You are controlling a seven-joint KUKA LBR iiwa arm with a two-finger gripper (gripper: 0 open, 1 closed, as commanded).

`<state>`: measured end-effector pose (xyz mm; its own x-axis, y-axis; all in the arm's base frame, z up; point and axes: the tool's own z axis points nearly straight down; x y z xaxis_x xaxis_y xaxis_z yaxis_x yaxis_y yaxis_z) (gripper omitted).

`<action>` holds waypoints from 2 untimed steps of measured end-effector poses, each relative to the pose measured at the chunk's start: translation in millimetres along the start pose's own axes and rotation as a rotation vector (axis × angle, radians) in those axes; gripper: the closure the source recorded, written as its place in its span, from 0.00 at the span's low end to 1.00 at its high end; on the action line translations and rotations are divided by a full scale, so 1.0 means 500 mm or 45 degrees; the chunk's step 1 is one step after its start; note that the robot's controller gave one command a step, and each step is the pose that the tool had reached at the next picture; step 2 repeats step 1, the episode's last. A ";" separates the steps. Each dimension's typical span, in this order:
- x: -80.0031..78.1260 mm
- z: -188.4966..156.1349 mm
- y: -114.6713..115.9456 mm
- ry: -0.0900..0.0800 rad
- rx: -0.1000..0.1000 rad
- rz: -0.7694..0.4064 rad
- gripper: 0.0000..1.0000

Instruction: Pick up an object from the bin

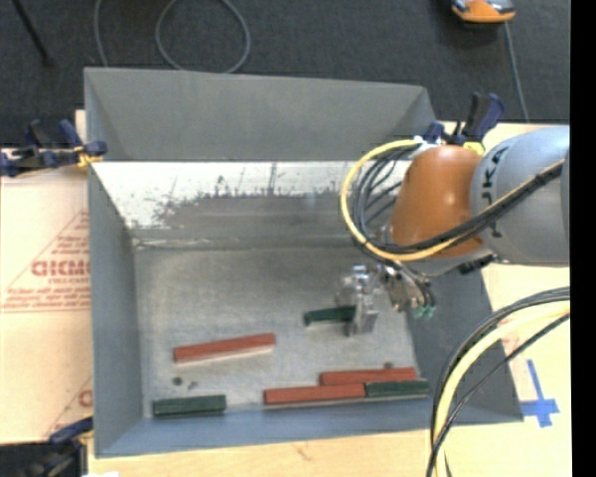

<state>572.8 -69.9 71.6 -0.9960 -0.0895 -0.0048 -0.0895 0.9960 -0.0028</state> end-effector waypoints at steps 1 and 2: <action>-0.010 -0.426 -0.031 -0.011 0.003 0.025 1.00; -0.010 -0.426 -0.031 -0.011 0.003 0.025 1.00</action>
Offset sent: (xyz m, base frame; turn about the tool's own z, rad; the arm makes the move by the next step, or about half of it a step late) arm 0.0025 -0.0123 0.2069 0.0132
